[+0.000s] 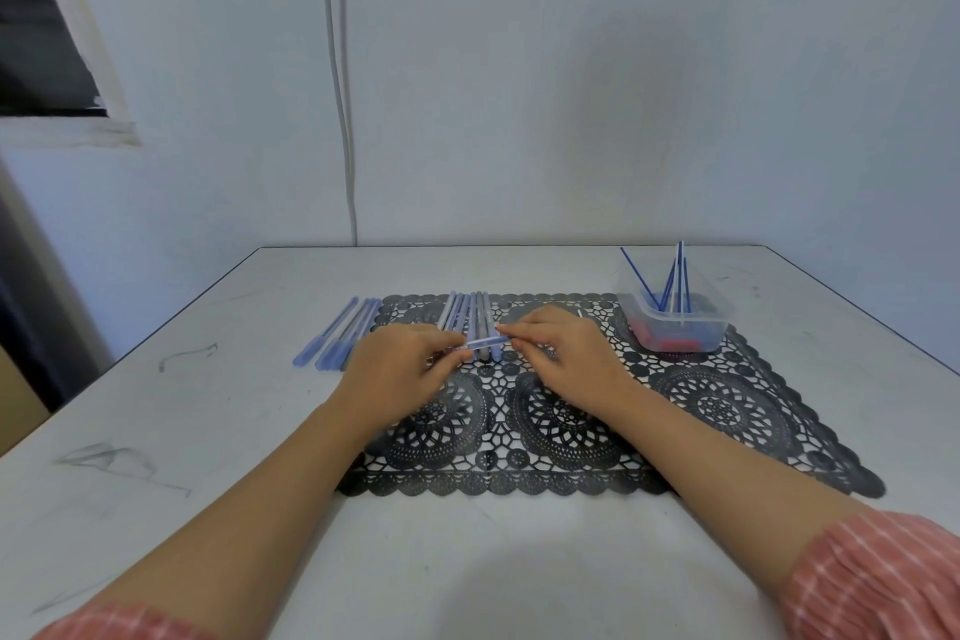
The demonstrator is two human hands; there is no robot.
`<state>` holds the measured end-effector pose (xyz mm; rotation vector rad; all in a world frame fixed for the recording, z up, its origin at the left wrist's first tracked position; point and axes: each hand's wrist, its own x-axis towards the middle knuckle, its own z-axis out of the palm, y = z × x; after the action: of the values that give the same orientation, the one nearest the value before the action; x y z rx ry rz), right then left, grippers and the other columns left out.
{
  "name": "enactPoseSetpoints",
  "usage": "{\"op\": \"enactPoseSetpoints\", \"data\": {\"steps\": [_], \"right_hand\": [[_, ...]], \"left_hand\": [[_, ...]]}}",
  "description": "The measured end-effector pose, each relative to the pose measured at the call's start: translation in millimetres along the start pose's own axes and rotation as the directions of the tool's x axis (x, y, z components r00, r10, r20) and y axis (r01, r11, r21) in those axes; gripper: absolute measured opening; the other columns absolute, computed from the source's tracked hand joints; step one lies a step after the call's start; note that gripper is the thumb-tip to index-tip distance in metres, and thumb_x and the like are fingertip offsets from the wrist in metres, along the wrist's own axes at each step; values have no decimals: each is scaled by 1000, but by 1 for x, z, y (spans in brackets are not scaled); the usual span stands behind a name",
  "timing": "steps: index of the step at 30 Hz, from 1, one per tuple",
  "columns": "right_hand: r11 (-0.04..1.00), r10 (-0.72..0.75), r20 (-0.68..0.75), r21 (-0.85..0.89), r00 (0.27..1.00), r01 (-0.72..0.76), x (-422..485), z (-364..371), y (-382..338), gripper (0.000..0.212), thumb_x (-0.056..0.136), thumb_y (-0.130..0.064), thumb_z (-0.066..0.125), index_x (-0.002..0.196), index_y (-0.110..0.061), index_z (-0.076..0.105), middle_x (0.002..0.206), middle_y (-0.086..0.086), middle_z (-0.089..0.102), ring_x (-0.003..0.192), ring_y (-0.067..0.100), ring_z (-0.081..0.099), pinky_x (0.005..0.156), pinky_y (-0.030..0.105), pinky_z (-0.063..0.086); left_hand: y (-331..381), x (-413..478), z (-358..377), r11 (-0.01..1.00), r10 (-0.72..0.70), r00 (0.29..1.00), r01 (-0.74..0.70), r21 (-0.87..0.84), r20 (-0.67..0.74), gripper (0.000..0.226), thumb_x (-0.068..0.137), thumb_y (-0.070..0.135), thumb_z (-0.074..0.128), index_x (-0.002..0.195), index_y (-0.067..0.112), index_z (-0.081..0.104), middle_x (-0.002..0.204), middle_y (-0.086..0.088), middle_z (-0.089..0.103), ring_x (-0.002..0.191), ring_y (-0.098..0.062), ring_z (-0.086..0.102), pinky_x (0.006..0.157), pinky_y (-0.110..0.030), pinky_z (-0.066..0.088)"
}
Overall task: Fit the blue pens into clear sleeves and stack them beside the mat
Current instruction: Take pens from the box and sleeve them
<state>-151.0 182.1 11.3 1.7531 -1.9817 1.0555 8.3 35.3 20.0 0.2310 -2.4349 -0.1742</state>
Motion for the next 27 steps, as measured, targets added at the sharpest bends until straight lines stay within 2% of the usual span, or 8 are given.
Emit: {"op": "enactPoseSetpoints", "data": {"steps": [4, 8, 13, 17, 19, 23, 27], "right_hand": [[1000, -10, -42, -1, 999, 10, 0, 1, 3, 22, 82, -12, 66, 102, -17, 72, 93, 0, 69, 84, 10, 60, 71, 27, 52], [1000, -8, -20, -21, 1000, 8, 1, 1, 4, 27, 82, -12, 67, 108, -19, 70, 95, -1, 64, 84, 11, 57, 70, 26, 49], [993, -60, -11, -101, 998, 58, 1, 1, 2, 25, 86, -16, 61, 109, -10, 68, 87, 2, 63, 79, 15, 58, 64, 28, 52], [967, -127, -25, -227, 992, 118, 2, 1, 1, 20, 84, -14, 61, 101, -8, 70, 86, 4, 64, 80, 18, 60, 63, 24, 51], [934, -181, -5, -315, 983, 170, 2, 1, -1, 19, 78, -6, 70, 97, -6, 69, 85, 5, 65, 79, 20, 61, 59, 24, 52], [862, -233, 68, -448, 970, 239, 4, 1, -4, 37, 60, 0, 79, 94, -8, 66, 83, 5, 63, 77, 21, 61, 50, 21, 47], [843, -274, 102, -454, 956, 290, 4, -3, -4, 35, 62, -2, 78, 94, -7, 65, 83, 5, 62, 76, 21, 60, 49, 21, 46]], "left_hand": [[-1, 0, 0, 1000, -12, 1000, 12, -20, 3, 36, 84, 46, 52, 102, 24, 73, 77, 9, 72, 58, 1, 48, 51, -15, 38], [-3, -1, -2, 999, -13, 999, 11, -40, -39, 24, 84, 41, 61, 98, 26, 74, 75, 11, 71, 57, 6, 48, 50, -11, 34], [-5, 0, -2, 998, 38, 988, -30, 59, -153, 33, 83, 48, 49, 88, 27, 74, 70, 14, 67, 65, -5, 55, 50, -19, 41], [-13, 3, 0, 989, 96, 978, -73, 131, -184, 34, 86, 44, 48, 88, 22, 74, 73, 9, 69, 70, -15, 56, 63, -26, 35], [-14, 3, 1, 987, 105, 977, -80, 137, -187, 34, 87, 43, 47, 88, 21, 74, 74, 8, 68, 71, -16, 55, 66, -26, 31], [-14, 2, 1, 989, 107, 978, -86, 120, -180, 34, 88, 42, 47, 90, 20, 74, 74, 8, 68, 71, -15, 55, 65, -26, 30], [-15, 3, 2, 991, 100, 983, -84, 102, -156, 33, 88, 41, 48, 91, 20, 74, 74, 8, 68, 71, -15, 55, 64, -26, 33]]}}
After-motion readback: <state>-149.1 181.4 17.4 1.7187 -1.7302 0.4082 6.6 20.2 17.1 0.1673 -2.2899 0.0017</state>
